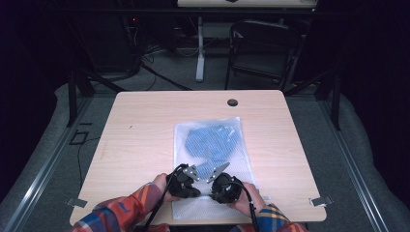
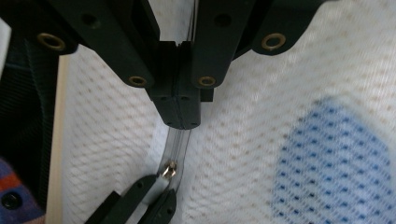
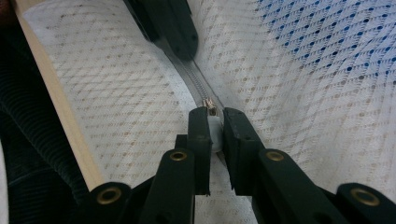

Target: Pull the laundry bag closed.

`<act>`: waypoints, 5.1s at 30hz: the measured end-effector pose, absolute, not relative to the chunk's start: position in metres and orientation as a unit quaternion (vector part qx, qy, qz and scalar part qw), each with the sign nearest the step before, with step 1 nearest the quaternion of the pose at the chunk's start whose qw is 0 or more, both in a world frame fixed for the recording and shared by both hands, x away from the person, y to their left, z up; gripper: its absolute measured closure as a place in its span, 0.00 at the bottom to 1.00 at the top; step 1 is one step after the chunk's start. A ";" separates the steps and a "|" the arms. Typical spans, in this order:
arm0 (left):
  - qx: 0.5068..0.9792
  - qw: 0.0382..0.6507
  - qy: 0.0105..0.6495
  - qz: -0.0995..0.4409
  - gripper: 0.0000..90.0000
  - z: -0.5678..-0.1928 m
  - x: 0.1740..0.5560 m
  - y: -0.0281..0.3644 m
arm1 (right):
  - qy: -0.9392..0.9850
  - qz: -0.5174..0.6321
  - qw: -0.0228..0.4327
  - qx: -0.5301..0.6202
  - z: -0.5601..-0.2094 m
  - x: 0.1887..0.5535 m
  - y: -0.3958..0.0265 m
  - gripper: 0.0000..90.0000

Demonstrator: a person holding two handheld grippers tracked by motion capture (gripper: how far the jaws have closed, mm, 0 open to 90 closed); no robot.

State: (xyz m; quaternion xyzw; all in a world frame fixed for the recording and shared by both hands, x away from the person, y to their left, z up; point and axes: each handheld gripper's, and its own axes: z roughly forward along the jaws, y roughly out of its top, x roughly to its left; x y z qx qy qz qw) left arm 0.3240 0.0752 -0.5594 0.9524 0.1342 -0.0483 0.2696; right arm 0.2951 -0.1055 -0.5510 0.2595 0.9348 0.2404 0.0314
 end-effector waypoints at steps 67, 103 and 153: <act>0.951 0.272 0.134 -0.063 1.00 -0.563 0.330 0.074 | 0.935 0.218 0.035 0.276 -0.542 0.294 -0.141 0.91; 0.949 0.285 0.128 -0.051 1.00 -0.558 0.326 0.062 | 0.933 0.210 0.039 0.291 -0.544 0.295 -0.154 0.91; 0.950 0.286 0.115 -0.054 1.00 -0.564 0.324 0.036 | 0.930 0.212 0.024 0.300 -0.542 0.296 -0.163 0.91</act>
